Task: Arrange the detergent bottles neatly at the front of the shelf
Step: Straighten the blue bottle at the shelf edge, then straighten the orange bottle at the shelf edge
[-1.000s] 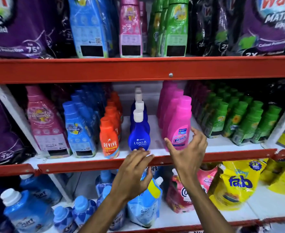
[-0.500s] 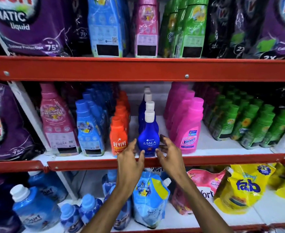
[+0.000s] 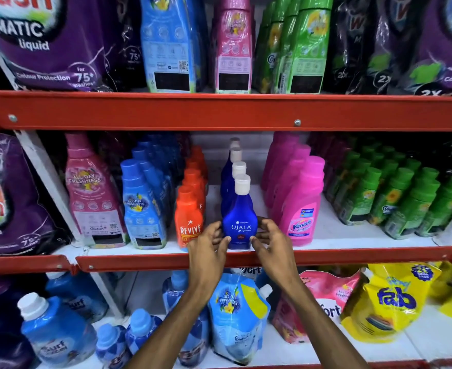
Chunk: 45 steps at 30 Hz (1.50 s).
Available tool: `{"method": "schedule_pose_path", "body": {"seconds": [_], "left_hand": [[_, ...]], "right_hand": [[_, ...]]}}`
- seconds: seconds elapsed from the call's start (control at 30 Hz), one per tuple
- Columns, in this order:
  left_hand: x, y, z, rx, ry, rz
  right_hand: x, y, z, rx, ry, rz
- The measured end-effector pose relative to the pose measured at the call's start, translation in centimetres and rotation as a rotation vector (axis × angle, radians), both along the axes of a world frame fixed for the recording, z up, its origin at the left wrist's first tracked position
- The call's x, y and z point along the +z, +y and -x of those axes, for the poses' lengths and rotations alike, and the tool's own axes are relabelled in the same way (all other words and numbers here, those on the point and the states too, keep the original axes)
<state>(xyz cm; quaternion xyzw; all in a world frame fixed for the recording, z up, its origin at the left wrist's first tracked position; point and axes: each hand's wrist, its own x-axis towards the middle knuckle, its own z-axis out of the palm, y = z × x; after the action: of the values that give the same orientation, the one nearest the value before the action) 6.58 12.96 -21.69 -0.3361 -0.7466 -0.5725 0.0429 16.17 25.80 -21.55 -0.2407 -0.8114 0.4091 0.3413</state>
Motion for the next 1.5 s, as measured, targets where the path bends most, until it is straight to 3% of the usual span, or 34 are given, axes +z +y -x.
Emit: {"method": "schedule_pose_path", "body": {"seconds": [0.43, 0.53, 0.63, 0.73, 0.83, 0.97, 1.1, 1.5], "left_hand": [[0.2, -0.3, -0.3, -0.024, 0.007, -0.019], [0.2, -1.1, -0.8, -0.026, 0.033, -0.067], [0.0, -3.1, -1.0, 0.097, 0.163, -0.126], [-0.1, -5.5, -0.3, 0.247, 0.244, -0.228], [0.0, -6.8, 1.3, 0.324, 0.148, -0.275], [0.2, -7.2, 2.7, 0.268, 0.012, -0.127], [0.5, -7.2, 3.2, 0.167, 0.023, -0.016], [0.4, -7.1, 3.7, 0.133, 0.007, -0.031]], "right_hand": [[0.1, -0.2, -0.2, 0.002, 0.015, 0.03], [0.4, -0.9, -0.7, -0.102, 0.129, 0.078], [0.5, -2.4, -1.6, -0.264, 0.342, 0.001], [0.6, -4.8, -1.0, -0.2, 0.409, -0.123], [0.3, -7.0, 1.1, -0.045, 0.321, -0.19], [0.2, -8.7, 3.8, 0.066, 0.161, -0.199], [0.3, -9.1, 5.4, 0.064, 0.075, -0.147], [-0.1, -8.8, 6.4, 0.049, 0.05, -0.054]]}}
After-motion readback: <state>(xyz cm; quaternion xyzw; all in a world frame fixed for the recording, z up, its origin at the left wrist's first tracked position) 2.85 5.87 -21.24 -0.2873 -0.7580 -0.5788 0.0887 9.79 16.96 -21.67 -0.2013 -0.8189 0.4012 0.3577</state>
